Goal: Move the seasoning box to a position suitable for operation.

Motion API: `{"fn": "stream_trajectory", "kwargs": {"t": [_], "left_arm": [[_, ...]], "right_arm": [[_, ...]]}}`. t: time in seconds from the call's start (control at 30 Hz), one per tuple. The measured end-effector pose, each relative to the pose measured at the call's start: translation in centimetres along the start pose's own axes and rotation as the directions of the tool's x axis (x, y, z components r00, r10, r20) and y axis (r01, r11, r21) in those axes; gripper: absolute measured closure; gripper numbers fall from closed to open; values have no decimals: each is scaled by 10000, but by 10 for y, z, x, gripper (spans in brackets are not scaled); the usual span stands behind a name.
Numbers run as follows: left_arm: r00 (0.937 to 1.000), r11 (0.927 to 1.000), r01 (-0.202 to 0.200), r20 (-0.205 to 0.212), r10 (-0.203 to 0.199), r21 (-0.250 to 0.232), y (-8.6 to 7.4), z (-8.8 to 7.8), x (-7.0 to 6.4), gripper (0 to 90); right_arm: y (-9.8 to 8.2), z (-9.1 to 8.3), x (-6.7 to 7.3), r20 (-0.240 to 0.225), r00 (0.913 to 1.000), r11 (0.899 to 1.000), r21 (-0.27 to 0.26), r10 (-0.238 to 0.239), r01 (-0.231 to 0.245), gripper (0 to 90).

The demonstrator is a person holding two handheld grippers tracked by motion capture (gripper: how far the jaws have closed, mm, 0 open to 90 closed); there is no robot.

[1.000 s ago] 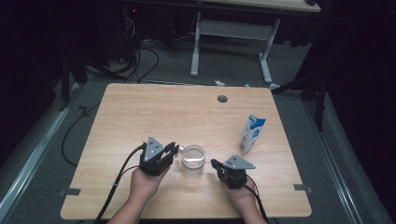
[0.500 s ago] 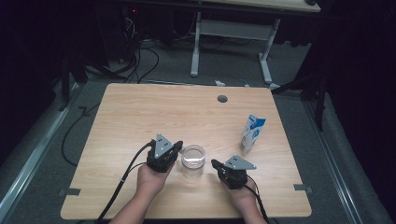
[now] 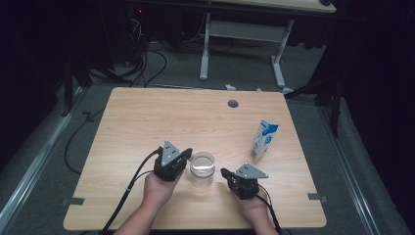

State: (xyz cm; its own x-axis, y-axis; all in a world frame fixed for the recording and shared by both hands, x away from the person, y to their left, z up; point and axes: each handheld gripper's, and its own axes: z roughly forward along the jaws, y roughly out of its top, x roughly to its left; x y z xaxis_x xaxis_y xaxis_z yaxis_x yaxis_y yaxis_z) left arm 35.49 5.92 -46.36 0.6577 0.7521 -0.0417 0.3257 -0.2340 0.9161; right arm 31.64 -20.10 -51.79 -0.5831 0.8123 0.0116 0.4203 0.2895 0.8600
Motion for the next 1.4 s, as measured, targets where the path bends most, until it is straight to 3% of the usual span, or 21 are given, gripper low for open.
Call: {"fn": "stream_trajectory", "kwargs": {"t": [0.33,0.4,0.47,0.5,0.53,0.57,0.6,0.63,0.77,0.9,1.1,1.4], "left_arm": [[10000,10000,55,39,-55,-66,-1,1,-3,899],[9999,9999,105,84,-105,13,0,2,-2,899],[9996,9997,-248,-112,248,86,2,4,-3,899],[9999,9996,-164,19,164,209,4,4,-1,899],[9995,9992,-300,-56,301,269,6,2,1,899],[9984,9987,-474,-312,481,203,7,-1,3,899],[9997,9994,-108,-207,115,328,5,-2,7,899],[9991,9990,-291,-287,301,342,5,-2,7,899],[9990,9995,-234,-367,242,227,4,1,5,899],[9982,9992,-399,-445,400,30,5,5,1,899],[9987,9997,-256,-444,255,-10,1,3,0,899],[9978,9993,-374,-551,369,-79,0,-3,3,899]], "right_arm": [[1,0,0,-65,10000,9999,-116,-23,23,889],[3,-1,-2,95,10000,10000,-93,-27,28,889],[3,-2,-2,221,9997,9999,-148,-44,48,890],[3,-4,-5,-9,9999,9998,-181,114,-114,890],[8,-12,-7,291,9994,9987,-484,162,-148,892],[8,-12,-7,291,9994,9987,-484,162,-148,892],[10,-15,-4,384,9992,9985,-520,-130,150,891],[10,-13,-4,344,9992,9986,-485,-185,202,890],[9,-9,-9,161,9998,9991,-420,116,-109,891],[9,-10,-6,181,9998,9990,-442,-59,67,891],[15,-13,2,-16,9995,9981,-521,-315,314,898],[21,-16,3,-145,9995,9970,-718,-292,280,900]]}}
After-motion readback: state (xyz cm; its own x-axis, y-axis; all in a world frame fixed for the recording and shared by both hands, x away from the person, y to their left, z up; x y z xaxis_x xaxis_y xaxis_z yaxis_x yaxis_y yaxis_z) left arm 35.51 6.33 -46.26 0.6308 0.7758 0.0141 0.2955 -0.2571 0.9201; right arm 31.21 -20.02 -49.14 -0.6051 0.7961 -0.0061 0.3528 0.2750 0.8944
